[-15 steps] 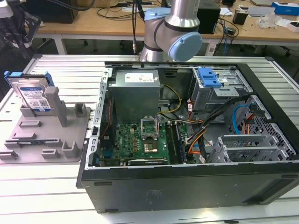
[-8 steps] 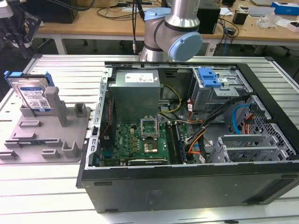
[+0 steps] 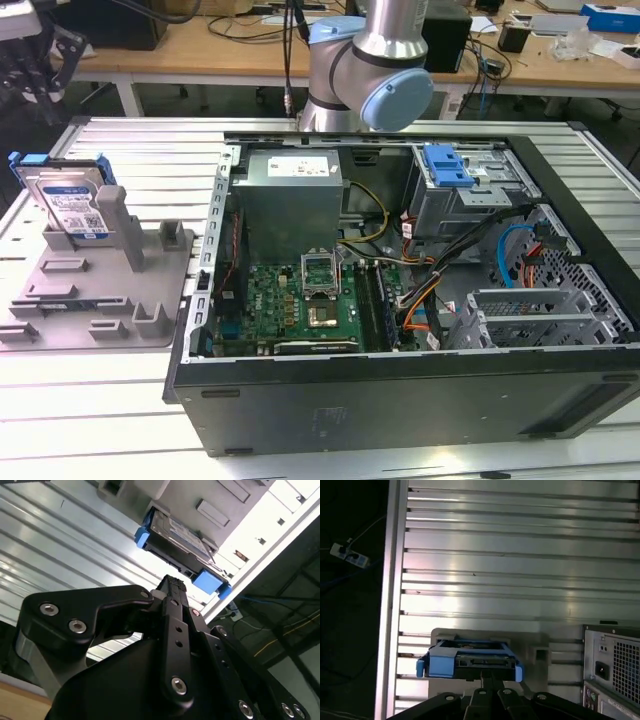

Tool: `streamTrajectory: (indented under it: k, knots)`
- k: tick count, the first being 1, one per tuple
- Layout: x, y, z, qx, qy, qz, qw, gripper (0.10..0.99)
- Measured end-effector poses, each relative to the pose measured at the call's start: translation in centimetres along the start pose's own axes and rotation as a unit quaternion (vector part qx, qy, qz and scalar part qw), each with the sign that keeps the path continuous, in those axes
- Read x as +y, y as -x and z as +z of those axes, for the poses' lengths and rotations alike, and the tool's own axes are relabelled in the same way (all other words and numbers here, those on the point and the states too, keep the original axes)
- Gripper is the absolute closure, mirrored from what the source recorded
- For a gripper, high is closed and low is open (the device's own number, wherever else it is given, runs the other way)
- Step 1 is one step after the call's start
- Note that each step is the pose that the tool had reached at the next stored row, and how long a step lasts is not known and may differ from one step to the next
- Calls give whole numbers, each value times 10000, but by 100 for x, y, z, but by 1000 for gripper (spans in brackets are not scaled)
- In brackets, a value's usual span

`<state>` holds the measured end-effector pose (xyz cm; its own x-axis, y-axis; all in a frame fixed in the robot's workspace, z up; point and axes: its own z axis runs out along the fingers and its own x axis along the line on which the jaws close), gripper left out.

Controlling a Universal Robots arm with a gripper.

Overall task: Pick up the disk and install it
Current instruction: 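Pick up the disk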

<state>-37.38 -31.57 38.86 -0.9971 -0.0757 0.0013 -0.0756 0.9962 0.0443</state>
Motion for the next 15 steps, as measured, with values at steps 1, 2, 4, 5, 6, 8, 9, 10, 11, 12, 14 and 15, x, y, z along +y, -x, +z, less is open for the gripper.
streamTrajectory:
  k: [1,2,4,5,6,8,9,10,11,12,14,15]
  knots:
    - [0,0,1,20,1,-114,9999,980]
    - [0,0,1,37,2,-210,9998,980]
    - [0,0,3,74,4,-416,9991,980]
    - [0,0,4,95,4,-575,9983,980]
    - [0,0,5,106,3,-711,9974,980]
    - [0,0,5,118,2,-911,9958,980]
    - [0,0,4,123,2,-1000,9949,980]
    - [0,0,4,127,1,-1089,9940,980]
    - [-1,0,4,133,-1,-1241,9922,980]
    - [-1,0,4,137,-2,-1327,9911,980]
    - [0,0,5,149,-4,-1599,9870,980]
    - [0,0,5,157,-6,-1781,9839,980]
